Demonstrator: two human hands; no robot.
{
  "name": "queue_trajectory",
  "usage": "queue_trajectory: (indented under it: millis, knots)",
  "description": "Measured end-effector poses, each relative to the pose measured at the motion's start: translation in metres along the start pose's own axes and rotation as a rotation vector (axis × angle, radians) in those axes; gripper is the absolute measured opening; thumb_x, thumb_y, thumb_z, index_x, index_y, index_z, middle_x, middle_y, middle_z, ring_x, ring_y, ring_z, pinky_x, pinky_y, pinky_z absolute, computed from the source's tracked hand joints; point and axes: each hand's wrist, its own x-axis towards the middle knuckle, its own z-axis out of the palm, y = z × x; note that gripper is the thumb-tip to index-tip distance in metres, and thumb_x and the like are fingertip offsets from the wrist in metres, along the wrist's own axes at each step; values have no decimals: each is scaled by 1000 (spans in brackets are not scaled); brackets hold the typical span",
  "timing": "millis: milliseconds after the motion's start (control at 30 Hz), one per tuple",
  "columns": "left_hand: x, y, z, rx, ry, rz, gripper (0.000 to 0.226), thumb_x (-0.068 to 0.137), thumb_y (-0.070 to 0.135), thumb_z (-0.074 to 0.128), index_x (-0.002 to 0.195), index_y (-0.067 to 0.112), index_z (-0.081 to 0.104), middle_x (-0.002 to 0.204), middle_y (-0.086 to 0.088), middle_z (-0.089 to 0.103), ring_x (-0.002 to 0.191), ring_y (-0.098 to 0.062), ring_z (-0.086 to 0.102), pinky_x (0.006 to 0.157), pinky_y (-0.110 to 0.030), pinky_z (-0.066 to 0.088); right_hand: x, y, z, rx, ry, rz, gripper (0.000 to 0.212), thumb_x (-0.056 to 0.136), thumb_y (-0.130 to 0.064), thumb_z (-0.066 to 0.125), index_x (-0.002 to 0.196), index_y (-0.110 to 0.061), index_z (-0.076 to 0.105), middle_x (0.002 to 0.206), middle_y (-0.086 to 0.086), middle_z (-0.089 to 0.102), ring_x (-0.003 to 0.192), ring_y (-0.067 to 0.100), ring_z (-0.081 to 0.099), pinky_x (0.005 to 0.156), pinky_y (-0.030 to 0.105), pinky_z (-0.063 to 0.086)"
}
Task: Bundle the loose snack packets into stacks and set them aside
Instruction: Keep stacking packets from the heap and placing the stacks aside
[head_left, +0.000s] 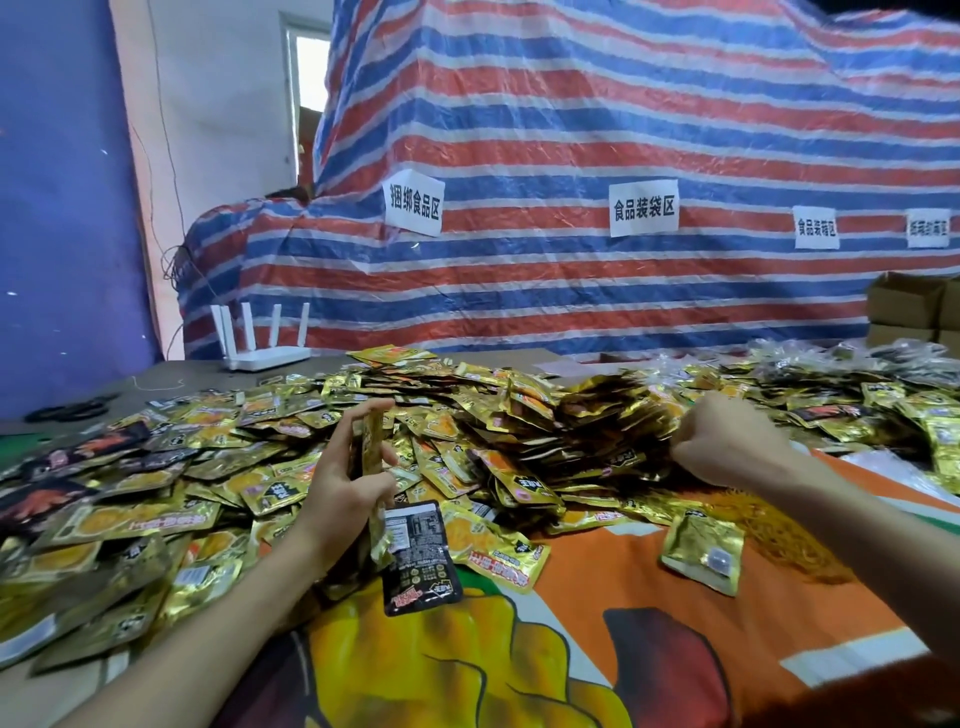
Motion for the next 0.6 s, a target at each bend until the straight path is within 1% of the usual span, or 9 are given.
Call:
queue_trajectory:
  millis: [33,133,200,233,267,333,400,500,600]
  knots:
    - [0,3,0,-50,11,-34,73,62,-8,54,125,29,59,87,-16,56,62,-27,50,60,-40,46,-5,-17,0,159,-57,-62,15,88,-10,67,75,-16,73,75,0,71,66,15,67,56,30,57]
    - [1,9,-2,-199,7,-141,79,54,-5,51,128,23,58,99,-23,67,60,-27,55,56,-37,50,-20,-83,11,578,-231,-251,15,89,-15,73,76,-21,76,71,-4,74,61,2,68,51,14,49]
    - [-1,11,-3,-323,-28,-247,82,53,-6,50,132,17,56,104,-24,70,63,-27,57,56,-36,51,-21,-127,27,738,-286,-321,11,90,-18,74,80,-19,77,72,-4,75,56,0,65,53,16,48]
    - [-2,13,-6,-369,-40,-310,81,52,-5,51,131,11,57,100,-23,71,64,-26,57,55,-35,51,-20,-151,37,820,-331,-334,8,90,-18,75,83,-17,78,72,-5,75,54,-1,63,52,17,48]
    - [-3,14,-5,-402,-53,-386,78,50,-5,52,127,3,59,92,-20,70,65,-26,58,54,-33,51,-21,-168,45,906,-384,-328,5,90,-19,75,87,-17,79,72,-7,74,54,-1,62,51,18,46]
    - [-4,16,-9,-399,-35,-489,63,43,-3,57,106,-7,65,84,-19,64,64,-29,59,55,-32,51,-23,-200,62,1102,-481,-311,5,89,-19,76,91,-16,80,73,-6,73,58,3,60,52,20,44]
    - [-2,16,-13,-373,8,-497,53,43,-2,58,96,-8,65,82,-20,60,62,-31,60,55,-33,52,-26,-219,78,1263,-446,-282,5,88,-19,77,88,-17,81,73,-4,74,63,6,61,56,24,44]
    - [5,10,-19,-295,76,-508,36,61,-6,53,95,-6,65,74,-19,61,55,-29,60,49,-31,52,-32,-222,101,1274,-323,-359,17,85,-21,77,75,-34,82,76,-8,76,68,0,66,63,20,47]
    - [8,5,-21,-155,85,-554,28,54,3,58,81,0,67,63,-14,64,54,-24,63,52,-25,51,-36,-211,113,1183,-313,-477,20,85,-16,76,72,-30,81,72,-5,75,65,1,67,60,12,49]
